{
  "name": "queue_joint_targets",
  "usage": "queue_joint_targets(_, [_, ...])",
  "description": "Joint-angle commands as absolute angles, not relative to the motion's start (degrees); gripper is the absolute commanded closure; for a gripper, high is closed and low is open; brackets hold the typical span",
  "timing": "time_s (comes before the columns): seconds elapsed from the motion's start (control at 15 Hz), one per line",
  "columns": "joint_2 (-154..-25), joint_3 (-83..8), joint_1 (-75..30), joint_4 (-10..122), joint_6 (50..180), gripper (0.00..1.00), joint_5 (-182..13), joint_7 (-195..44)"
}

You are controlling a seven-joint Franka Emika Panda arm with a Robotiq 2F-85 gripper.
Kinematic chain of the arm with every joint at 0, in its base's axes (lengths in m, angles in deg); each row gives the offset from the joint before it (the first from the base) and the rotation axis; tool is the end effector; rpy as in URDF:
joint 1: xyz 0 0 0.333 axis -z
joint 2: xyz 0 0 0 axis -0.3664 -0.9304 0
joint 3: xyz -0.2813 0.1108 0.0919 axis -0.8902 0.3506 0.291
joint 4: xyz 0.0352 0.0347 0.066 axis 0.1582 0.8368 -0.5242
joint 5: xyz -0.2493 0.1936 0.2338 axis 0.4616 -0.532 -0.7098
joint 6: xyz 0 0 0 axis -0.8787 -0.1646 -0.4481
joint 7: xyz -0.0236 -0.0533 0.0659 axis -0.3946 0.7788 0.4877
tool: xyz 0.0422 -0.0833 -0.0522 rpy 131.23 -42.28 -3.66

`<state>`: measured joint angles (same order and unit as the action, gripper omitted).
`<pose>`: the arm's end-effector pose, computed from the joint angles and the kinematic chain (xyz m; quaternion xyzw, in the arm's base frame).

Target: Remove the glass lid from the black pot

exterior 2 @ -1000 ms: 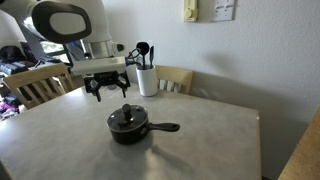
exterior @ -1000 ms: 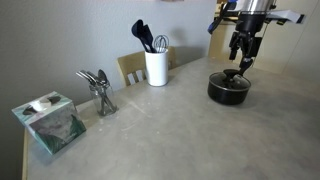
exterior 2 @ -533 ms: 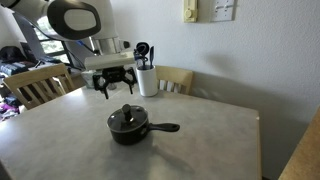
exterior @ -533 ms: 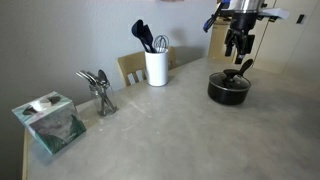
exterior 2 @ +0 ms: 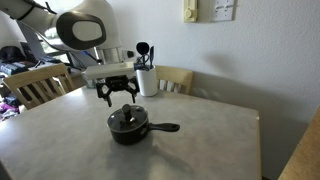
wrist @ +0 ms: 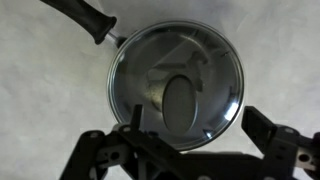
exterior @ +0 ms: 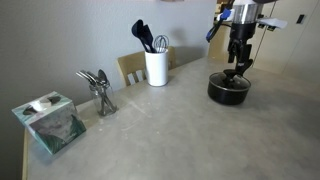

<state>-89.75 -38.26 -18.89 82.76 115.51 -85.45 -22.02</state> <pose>0.5772 -0.0770 0.2859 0.9315 0.3627 -0.0187 0.0193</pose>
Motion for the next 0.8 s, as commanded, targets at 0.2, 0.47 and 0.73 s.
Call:
queue_joint_targets(0.2, [-92.1,-36.6,-17.2,82.1,116.0,0.0,-82.4,-26.2])
queue_joint_targets(0.47, [-93.3,-36.4,-16.9,81.8,115.8,0.01,-81.9,-27.4])
queue_joint_targets(0.73, [-93.7,-36.2,-16.6,81.5,115.6,0.36,-82.3,-27.3])
